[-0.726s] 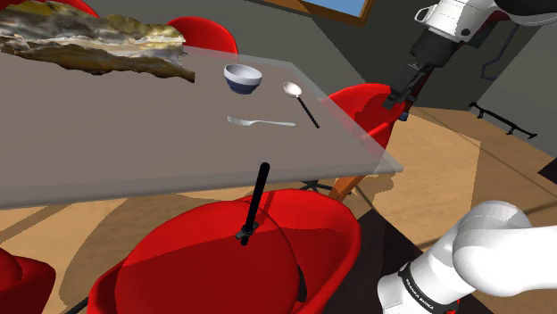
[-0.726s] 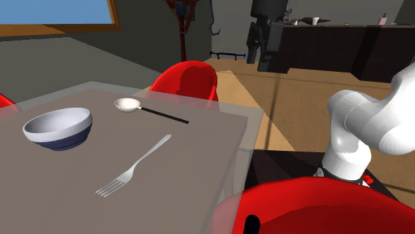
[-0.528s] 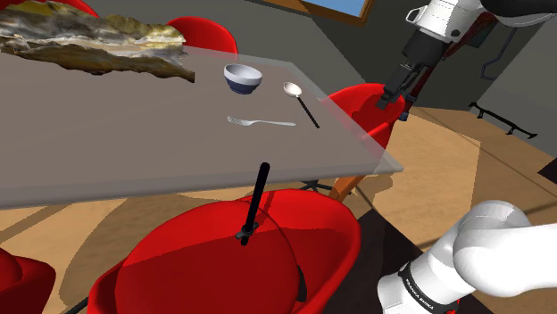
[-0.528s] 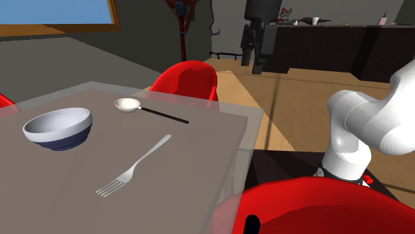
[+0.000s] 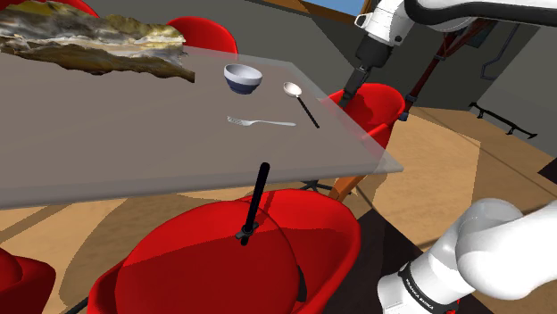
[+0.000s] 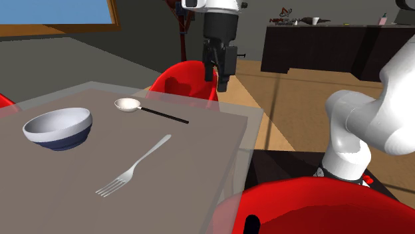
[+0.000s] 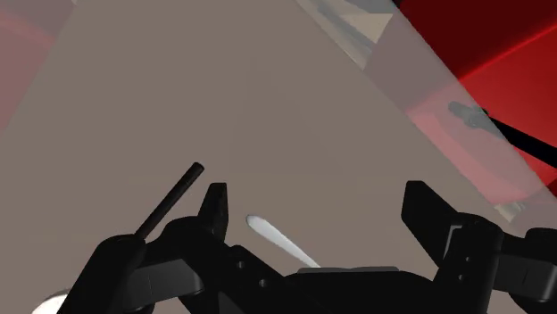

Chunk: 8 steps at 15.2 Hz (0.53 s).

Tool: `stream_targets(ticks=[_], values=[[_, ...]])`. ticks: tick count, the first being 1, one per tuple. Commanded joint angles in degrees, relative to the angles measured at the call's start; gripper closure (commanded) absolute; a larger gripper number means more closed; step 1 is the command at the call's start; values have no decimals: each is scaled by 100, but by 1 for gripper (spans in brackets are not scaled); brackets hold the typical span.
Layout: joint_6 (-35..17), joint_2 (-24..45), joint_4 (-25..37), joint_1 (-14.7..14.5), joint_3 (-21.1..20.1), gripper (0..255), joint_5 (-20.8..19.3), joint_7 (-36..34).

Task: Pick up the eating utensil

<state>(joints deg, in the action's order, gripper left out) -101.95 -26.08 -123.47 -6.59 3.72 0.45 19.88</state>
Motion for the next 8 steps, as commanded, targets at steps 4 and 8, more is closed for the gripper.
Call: stream_targets(ticks=[4, 8], values=[[-437, 973, 498, -262, -16, 0, 106, 637], [-664, 1761, 1022, -437, -74, 0, 195, 1126]])
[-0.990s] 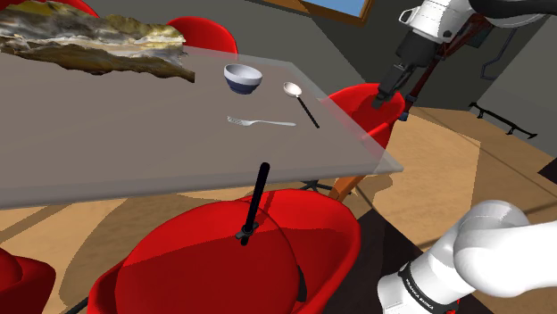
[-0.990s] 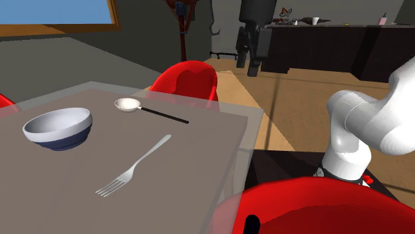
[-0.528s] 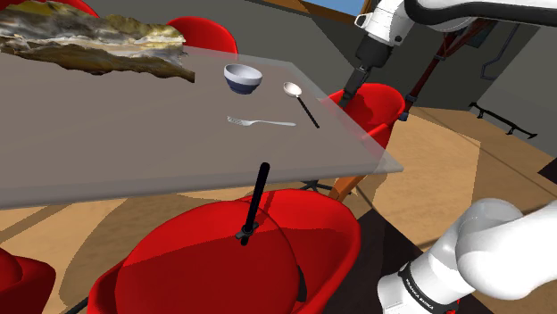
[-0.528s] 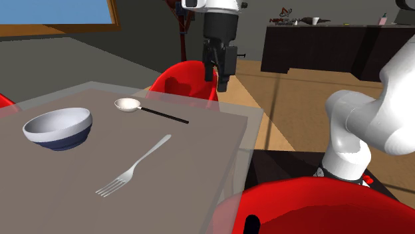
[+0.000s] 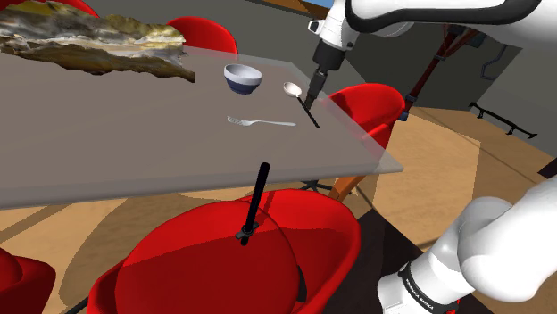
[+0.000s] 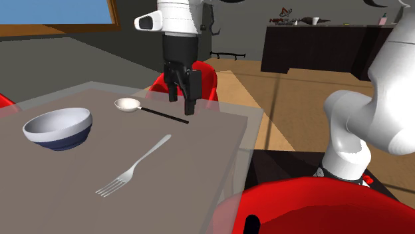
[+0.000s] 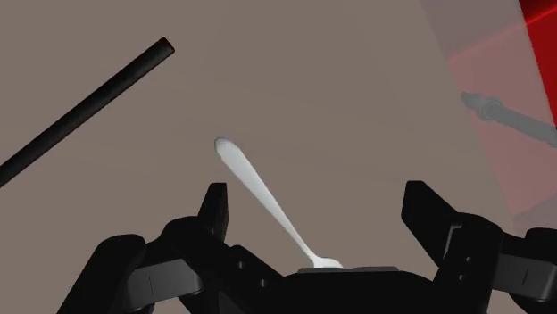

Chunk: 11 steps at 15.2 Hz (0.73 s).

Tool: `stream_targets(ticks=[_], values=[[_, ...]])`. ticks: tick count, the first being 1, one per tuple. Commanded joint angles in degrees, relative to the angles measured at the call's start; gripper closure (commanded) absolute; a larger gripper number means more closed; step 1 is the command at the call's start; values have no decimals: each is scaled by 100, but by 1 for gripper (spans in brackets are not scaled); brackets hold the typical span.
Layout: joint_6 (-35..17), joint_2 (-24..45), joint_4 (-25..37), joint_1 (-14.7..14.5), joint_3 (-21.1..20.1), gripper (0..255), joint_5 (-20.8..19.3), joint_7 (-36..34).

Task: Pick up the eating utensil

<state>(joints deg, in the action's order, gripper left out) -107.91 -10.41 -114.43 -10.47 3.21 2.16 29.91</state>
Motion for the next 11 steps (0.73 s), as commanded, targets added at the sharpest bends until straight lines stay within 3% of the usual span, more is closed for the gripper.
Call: stream_targets(ticks=[1, 11], values=[[-111, 389, 260, -88, -46, 0, 44, 241], [-273, 2287, 1906, -429, -402, 0, 111, 1279]])
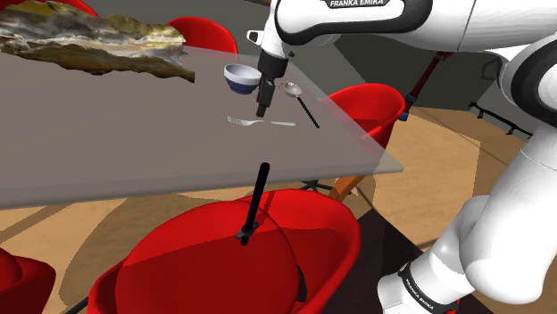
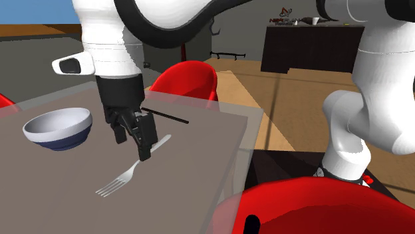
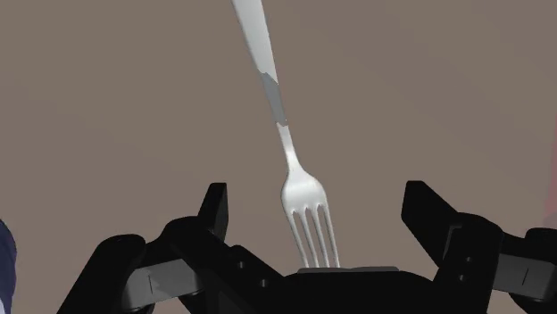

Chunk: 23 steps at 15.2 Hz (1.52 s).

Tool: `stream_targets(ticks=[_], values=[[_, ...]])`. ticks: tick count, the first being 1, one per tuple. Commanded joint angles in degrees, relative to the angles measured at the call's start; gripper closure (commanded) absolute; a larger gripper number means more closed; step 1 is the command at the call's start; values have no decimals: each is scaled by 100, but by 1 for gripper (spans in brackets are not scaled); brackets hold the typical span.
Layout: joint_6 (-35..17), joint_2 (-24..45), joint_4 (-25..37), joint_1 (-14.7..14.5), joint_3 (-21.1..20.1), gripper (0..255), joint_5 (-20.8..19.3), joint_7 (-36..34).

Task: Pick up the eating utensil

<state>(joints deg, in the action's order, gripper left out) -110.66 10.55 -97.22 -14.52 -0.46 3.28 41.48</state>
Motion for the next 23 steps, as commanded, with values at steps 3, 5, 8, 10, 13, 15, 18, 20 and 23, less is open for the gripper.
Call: stream_targets(ticks=[3, 5, 8, 10, 13, 15, 18, 20, 23], values=[[-137, 367, 215, -52, -72, 0, -8, 204], [-281, 394, 97, -52, -73, 0, -6, 211], [-495, 444, -67, -53, -74, 0, -2, 222], [-535, 454, -97, -53, -74, 0, -1, 225], [-534, 441, -109, -51, -73, 255, 0, 228], [-521, 426, -111, -50, -73, 255, 0, 228], [-514, 447, -83, -49, -72, 255, -1, 230], [-535, 454, -97, -54, -73, 255, -1, 225], [-323, 401, 63, -53, -72, 255, -5, 213]])
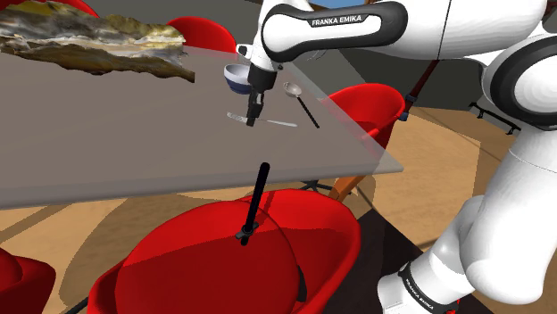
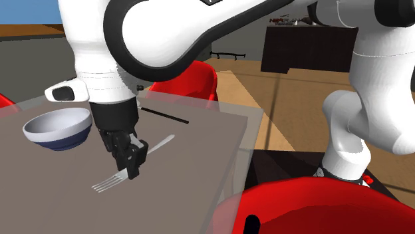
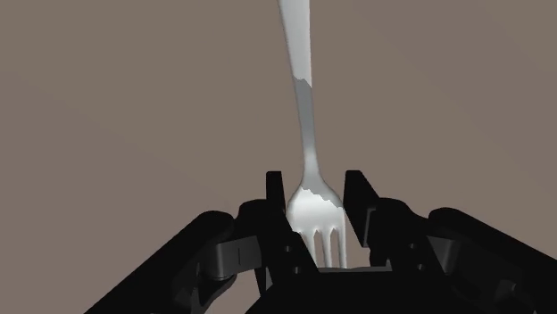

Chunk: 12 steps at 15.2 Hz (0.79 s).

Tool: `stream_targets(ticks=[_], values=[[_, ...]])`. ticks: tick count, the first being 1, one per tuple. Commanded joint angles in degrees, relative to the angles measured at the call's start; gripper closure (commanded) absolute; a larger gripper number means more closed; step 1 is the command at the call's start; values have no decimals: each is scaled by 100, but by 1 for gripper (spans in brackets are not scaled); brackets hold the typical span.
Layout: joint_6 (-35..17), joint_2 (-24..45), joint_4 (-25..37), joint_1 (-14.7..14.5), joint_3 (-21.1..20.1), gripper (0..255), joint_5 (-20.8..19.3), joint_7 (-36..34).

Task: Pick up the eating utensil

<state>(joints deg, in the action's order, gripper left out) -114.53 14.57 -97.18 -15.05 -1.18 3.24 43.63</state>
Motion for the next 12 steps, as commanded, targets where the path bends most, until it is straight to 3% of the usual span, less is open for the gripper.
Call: stream_targets(ticks=[1, 12], values=[[137, -14, 118, 0, 0, 255, -2, -6], [953, -96, 852, 4, 2, 255, -15, -48]])
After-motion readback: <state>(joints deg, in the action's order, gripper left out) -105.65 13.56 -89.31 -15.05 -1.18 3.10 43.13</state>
